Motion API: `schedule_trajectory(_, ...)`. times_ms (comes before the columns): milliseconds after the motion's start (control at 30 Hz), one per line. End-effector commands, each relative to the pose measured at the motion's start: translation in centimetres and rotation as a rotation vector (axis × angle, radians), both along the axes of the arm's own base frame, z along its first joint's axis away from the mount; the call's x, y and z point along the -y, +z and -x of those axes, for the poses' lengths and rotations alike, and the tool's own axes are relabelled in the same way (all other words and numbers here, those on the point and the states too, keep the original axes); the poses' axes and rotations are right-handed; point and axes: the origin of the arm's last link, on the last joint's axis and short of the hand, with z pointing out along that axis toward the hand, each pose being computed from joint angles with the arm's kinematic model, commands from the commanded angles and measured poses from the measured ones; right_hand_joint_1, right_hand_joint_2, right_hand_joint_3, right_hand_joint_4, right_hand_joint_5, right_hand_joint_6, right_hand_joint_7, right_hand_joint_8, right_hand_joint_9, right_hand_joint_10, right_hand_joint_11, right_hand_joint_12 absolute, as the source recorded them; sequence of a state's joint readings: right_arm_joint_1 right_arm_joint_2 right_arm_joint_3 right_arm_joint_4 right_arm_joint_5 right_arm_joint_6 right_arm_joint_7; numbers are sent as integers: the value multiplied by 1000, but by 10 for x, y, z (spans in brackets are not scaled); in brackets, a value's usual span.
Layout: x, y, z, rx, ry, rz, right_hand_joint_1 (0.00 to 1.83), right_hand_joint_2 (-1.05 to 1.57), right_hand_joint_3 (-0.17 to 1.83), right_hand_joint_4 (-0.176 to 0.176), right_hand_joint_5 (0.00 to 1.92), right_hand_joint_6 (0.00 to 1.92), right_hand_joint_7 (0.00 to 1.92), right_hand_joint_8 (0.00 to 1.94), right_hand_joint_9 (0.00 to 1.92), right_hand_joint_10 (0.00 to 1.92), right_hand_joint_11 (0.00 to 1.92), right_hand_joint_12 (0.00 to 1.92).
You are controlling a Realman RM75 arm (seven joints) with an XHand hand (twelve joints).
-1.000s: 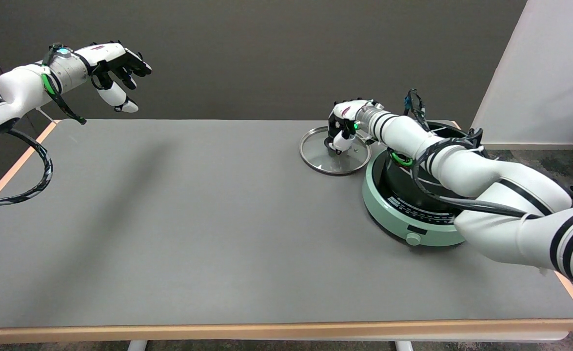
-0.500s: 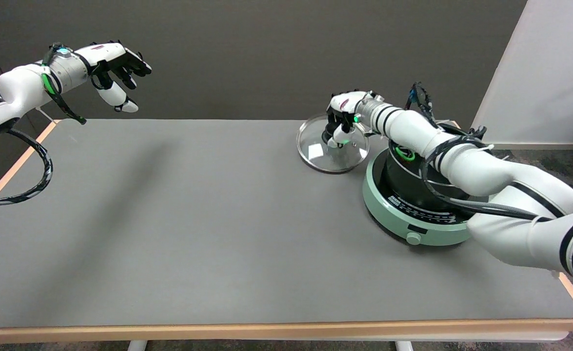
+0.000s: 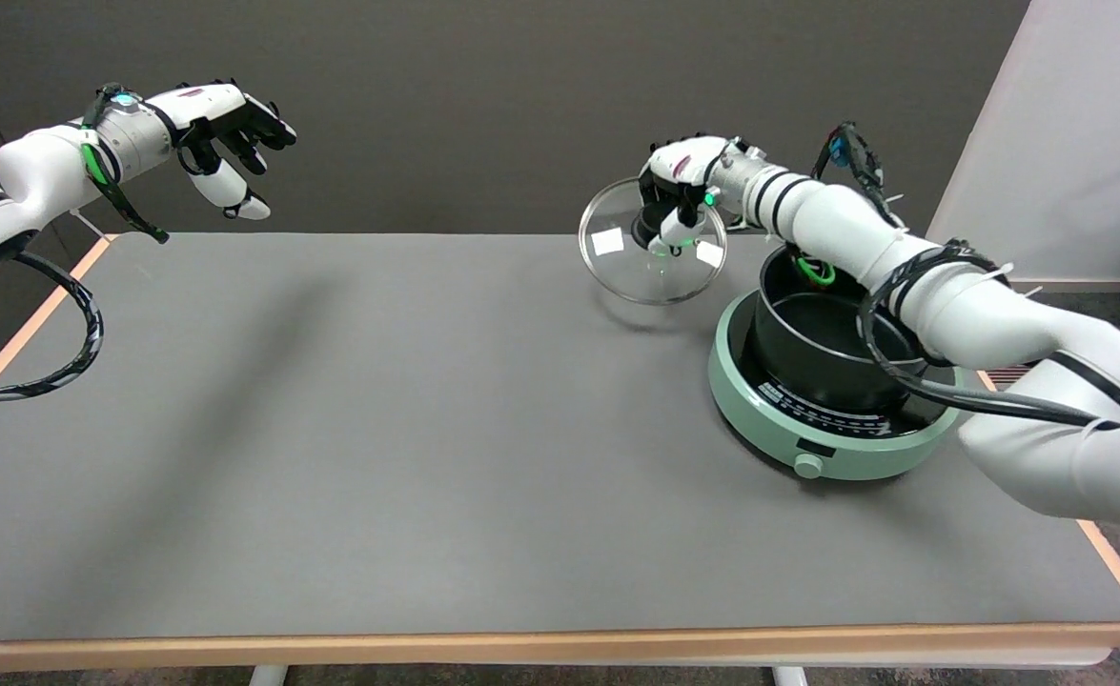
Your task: Pick up the pot lid.
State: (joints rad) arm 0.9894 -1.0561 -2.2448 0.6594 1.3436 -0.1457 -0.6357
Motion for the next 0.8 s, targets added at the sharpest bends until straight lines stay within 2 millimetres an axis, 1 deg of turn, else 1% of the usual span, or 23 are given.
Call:
schedule_trajectory(33, -6, 6, -36, -12, 62, -40, 1201, 1090, 233, -74, 701, 1349, 939, 1227, 865, 1327, 671, 1623)
schedule_trajectory(133, -7, 8, -41, 13, 75, -37, 1199, 1089, 234, -70, 703, 1349, 938, 1227, 863, 1328, 669, 1629)
schedule_trajectory(200, -7, 8, -46, 13, 84, -42, 1201, 1076, 250, -67, 713, 1339, 946, 1214, 871, 1327, 710, 1608)
schedule_trajectory(333, -11, 7, -59, 10, 117, -58, 1201, 1070, 256, -59, 724, 1331, 951, 1202, 876, 1318, 726, 1603)
schedule_trajectory(467, -16, 13, -72, 87, 143, -51, 1200, 1072, 249, -59, 725, 1330, 955, 1192, 880, 1305, 738, 1593)
schedule_trajectory(533, -20, 18, -79, 136, 152, -45, 1199, 1075, 244, -60, 723, 1331, 955, 1190, 881, 1304, 739, 1595)
schedule_trajectory(667, -29, 23, -93, 175, 192, -51, 1193, 1092, 219, -60, 716, 1337, 948, 1194, 878, 1306, 735, 1620)
schedule_trajectory(800, -44, 32, -110, 224, 252, -47, 1191, 1099, 208, -53, 713, 1341, 943, 1198, 882, 1305, 710, 1627)
